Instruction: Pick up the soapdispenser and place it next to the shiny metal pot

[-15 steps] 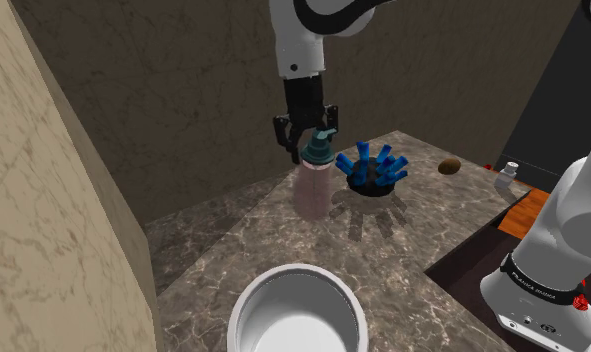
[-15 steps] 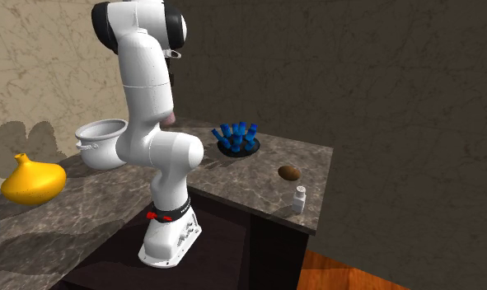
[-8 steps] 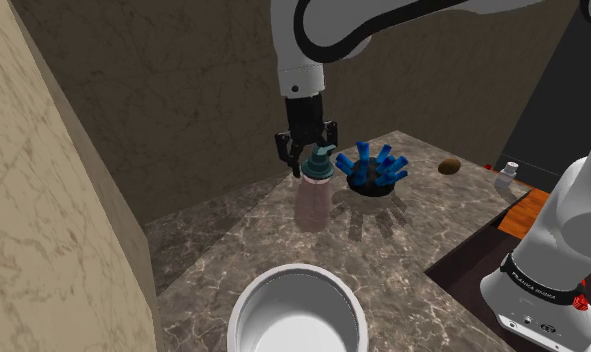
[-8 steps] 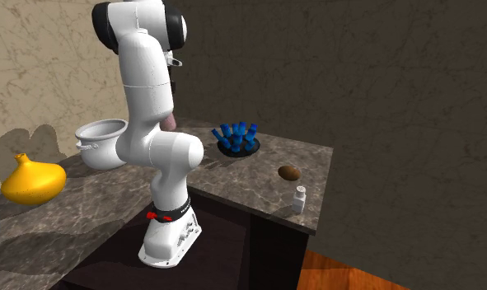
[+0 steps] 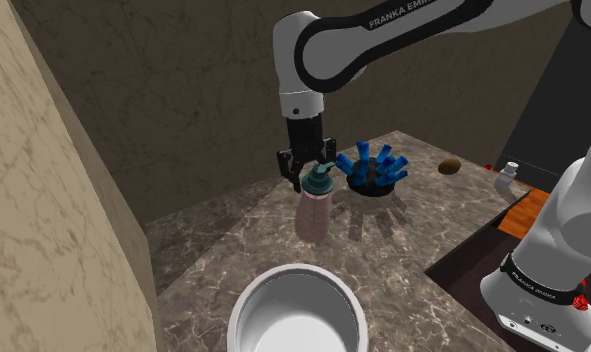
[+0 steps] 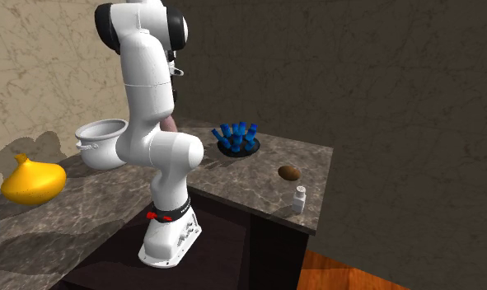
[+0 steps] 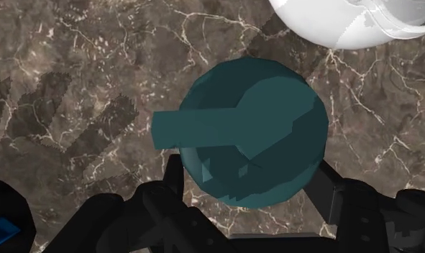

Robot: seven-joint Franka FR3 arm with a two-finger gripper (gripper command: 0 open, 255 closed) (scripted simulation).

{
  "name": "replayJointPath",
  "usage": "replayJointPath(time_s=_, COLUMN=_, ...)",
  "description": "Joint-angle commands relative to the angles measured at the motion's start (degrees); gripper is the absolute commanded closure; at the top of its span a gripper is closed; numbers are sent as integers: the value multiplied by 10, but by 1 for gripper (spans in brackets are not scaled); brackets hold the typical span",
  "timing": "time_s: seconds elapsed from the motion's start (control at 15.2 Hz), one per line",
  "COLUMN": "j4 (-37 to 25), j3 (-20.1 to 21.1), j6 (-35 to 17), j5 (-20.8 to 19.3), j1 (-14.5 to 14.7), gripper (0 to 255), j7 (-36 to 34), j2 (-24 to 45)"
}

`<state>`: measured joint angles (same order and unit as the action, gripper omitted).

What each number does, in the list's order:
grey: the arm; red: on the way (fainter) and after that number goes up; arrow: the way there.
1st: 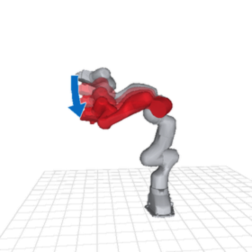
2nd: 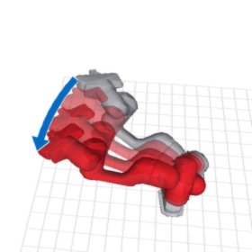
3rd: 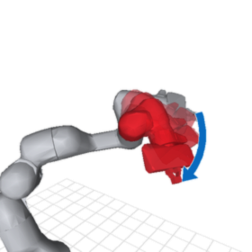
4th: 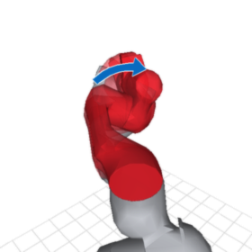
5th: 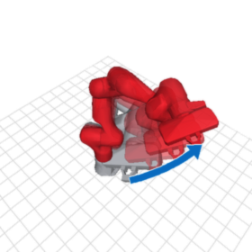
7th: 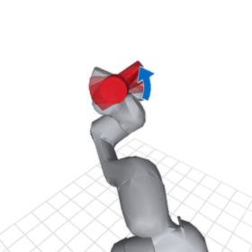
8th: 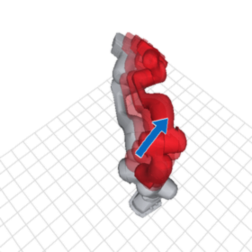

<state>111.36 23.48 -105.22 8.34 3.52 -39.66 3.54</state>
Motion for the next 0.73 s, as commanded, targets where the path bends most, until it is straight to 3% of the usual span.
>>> replayJointPath(time_s=0.0, j4=9, j3=1, j6=-14, j5=-1, j1=1, gripper=255, j7=0, j2=5)
replayJointPath(time_s=0.66, j4=48, j3=1, j6=-77, j5=-8, j1=4, gripper=255, j7=2, j2=30)
